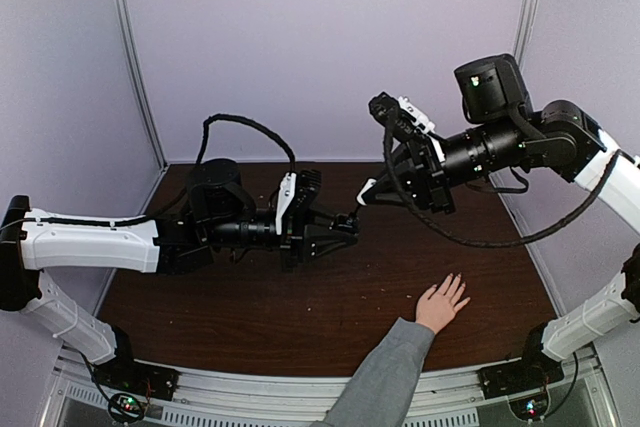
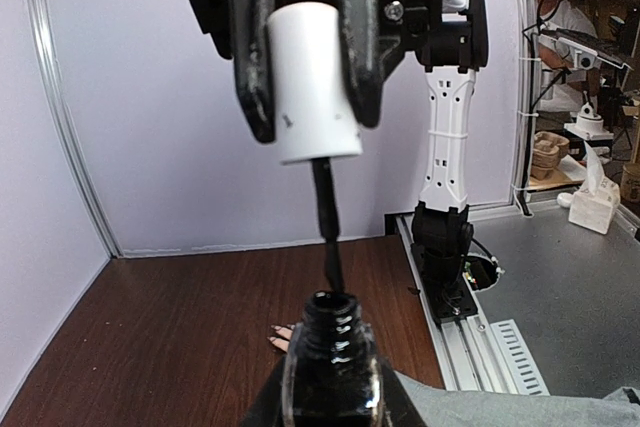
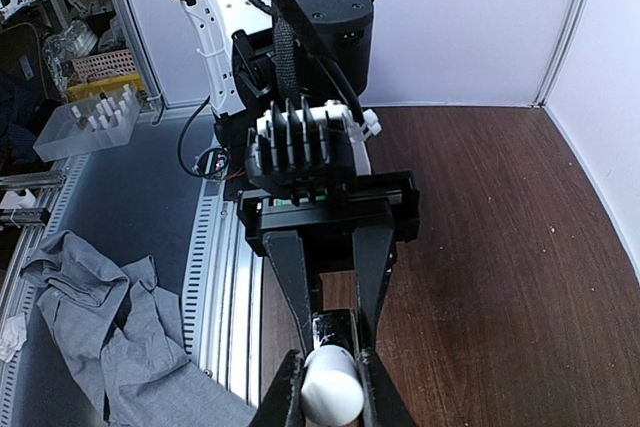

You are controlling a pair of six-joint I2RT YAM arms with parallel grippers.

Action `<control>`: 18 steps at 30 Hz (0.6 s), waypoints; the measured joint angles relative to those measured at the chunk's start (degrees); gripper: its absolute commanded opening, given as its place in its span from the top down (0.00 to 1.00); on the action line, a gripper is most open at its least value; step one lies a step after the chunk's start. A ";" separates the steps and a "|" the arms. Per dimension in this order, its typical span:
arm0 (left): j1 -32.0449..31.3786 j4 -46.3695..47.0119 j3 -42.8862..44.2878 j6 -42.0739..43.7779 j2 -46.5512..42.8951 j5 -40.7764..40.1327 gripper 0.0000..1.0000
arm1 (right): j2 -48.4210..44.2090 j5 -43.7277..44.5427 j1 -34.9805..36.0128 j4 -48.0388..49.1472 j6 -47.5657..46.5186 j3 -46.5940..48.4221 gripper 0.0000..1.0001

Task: Paint the nails
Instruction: Remove the excess polish from the bottle rim.

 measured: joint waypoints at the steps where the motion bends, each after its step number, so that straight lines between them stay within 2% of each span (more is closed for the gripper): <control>1: 0.00 0.00 0.00 0.00 0.00 0.00 1.00 | 0.07 -0.02 0.00 0.02 0.02 0.00 1.00; 18: 0.00 0.02 0.00 0.00 0.24 -0.04 1.00 | 1.07 -1.55 0.00 0.00 0.00 0.00 1.00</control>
